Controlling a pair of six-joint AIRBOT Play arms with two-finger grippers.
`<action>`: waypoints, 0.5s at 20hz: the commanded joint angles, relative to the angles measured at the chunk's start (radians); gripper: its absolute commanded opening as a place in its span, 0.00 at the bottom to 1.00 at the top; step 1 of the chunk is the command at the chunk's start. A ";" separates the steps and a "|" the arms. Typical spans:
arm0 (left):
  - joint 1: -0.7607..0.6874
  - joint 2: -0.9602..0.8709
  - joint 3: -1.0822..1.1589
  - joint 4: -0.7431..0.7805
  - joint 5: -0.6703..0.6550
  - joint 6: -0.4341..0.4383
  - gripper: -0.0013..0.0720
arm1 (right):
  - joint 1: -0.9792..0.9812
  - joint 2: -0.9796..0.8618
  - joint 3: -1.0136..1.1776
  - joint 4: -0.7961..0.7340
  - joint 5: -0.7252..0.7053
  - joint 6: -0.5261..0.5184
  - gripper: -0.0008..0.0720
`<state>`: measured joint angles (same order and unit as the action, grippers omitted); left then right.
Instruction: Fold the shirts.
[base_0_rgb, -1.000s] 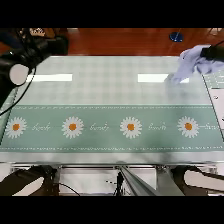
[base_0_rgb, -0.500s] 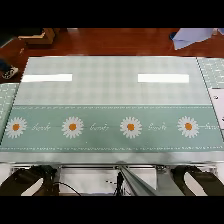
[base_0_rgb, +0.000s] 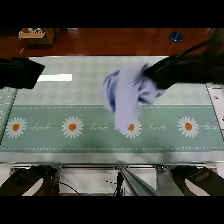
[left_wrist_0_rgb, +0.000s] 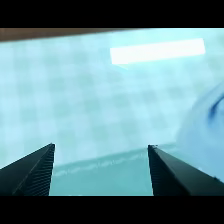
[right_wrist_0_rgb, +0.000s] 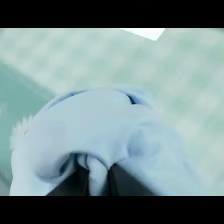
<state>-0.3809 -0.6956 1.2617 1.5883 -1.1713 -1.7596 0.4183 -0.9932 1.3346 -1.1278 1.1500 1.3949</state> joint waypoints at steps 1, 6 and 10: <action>-0.001 0.001 -0.040 -0.040 -0.053 0.000 1.00 | 0.192 -0.181 -0.077 -0.104 0.004 -0.005 0.05; -0.002 -0.008 -0.145 -0.102 -0.050 0.000 1.00 | 0.276 -0.416 -0.104 -0.169 0.010 0.001 0.17; -0.002 -0.034 -0.262 -0.108 -0.032 0.001 1.00 | 0.274 -0.345 -0.029 -0.231 0.067 -0.002 0.58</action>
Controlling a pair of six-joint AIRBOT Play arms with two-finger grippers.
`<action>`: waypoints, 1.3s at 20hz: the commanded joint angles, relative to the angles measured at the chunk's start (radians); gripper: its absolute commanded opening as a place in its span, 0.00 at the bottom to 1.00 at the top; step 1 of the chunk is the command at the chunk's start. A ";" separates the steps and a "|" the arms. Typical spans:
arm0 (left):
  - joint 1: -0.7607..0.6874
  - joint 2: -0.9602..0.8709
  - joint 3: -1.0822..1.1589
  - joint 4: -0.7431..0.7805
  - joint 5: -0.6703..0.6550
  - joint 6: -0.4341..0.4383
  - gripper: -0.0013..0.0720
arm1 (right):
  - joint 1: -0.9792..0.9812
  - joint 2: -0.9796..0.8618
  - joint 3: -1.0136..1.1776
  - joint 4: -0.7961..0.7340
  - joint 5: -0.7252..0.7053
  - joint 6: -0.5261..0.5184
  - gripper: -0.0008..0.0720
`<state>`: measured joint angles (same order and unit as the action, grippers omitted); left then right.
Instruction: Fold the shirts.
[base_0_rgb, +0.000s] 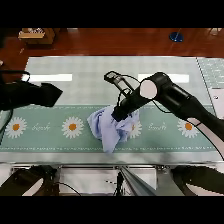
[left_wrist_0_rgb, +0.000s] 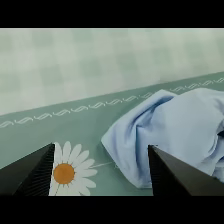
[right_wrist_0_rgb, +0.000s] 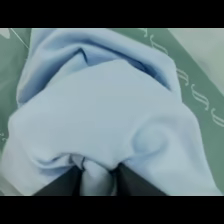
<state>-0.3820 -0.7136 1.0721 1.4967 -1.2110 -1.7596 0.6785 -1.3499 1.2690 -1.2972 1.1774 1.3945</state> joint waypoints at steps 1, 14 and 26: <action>-0.001 -0.026 -0.106 -0.017 0.010 0.008 1.00 | 0.014 0.055 0.062 -0.121 0.047 0.000 0.72; 0.242 -0.180 -0.457 -0.565 0.132 0.483 0.97 | -0.624 0.270 0.039 -0.187 0.237 -0.027 0.75; 0.390 -0.690 -0.517 -1.057 0.068 0.756 0.97 | -0.890 0.270 -0.167 0.029 0.188 -0.103 0.75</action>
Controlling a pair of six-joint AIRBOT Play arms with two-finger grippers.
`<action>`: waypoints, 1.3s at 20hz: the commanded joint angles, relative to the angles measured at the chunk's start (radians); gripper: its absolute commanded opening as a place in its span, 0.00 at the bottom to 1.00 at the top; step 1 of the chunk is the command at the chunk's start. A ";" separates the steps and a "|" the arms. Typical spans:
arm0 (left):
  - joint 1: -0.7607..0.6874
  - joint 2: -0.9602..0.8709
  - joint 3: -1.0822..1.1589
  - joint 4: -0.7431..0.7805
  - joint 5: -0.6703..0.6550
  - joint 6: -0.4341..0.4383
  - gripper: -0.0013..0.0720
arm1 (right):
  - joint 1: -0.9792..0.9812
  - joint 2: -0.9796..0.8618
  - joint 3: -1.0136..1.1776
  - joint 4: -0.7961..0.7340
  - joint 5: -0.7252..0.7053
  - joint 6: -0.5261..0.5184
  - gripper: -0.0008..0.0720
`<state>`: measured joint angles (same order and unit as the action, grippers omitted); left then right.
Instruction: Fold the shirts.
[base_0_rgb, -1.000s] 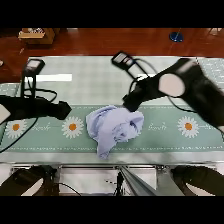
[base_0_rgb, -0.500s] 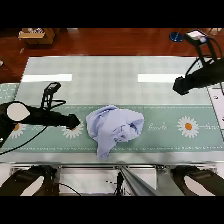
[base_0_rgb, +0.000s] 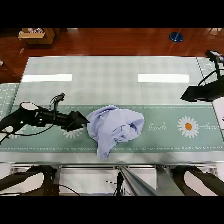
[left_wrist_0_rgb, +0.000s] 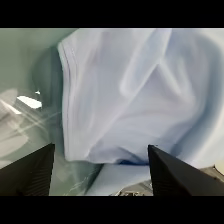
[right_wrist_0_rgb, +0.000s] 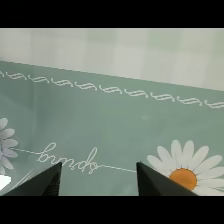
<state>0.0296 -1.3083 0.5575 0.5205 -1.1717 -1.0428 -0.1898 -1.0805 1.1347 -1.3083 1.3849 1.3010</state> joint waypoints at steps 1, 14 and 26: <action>-0.037 -0.111 0.002 -0.079 0.046 0.040 0.90 | -0.022 0.001 -0.034 0.051 -0.026 -0.009 0.75; -0.172 -0.193 0.166 -0.079 0.061 -0.035 0.05 | -0.022 0.001 -0.034 0.106 -0.041 -0.013 0.75; -0.172 -0.193 0.166 -0.079 -0.070 -0.016 0.04 | -0.014 0.001 -0.492 0.637 -0.065 -0.247 0.83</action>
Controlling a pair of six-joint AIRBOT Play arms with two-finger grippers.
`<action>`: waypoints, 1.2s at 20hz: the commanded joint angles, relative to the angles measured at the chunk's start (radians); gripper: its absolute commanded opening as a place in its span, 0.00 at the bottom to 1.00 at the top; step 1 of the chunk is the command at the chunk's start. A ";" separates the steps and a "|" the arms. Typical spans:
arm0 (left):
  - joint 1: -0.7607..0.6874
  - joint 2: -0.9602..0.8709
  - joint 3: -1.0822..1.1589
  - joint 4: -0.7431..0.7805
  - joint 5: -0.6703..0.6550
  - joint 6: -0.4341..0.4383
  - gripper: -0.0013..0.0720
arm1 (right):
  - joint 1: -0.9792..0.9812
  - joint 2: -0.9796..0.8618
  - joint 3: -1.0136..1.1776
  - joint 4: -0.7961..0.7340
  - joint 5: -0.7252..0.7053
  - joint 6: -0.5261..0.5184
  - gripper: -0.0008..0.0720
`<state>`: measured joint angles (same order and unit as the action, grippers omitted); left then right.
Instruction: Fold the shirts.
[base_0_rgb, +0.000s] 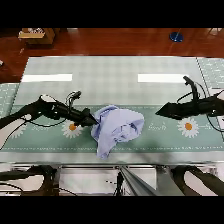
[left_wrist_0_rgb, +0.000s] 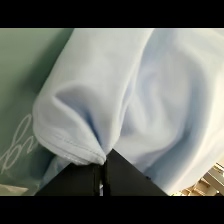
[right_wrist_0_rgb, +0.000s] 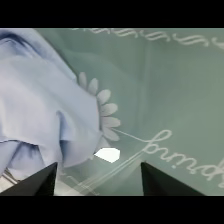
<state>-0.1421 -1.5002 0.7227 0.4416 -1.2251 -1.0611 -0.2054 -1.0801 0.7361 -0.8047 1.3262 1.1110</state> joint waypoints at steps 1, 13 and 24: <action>0.000 -0.001 0.001 -0.001 -0.017 0.002 0.04 | 0.002 0.000 -0.109 0.147 -0.012 -0.062 0.83; 0.000 -0.001 0.001 0.000 -0.018 0.003 0.04 | 0.375 -0.061 -0.126 0.134 -0.266 0.022 0.80; 0.088 0.180 0.113 -0.002 -0.125 0.031 0.04 | 0.408 0.082 0.032 -0.032 -0.098 0.042 0.05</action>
<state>-0.1020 -1.4071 0.7776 0.4423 -1.2888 -1.0351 0.1989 -1.0859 0.6930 -0.7311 1.1389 1.1343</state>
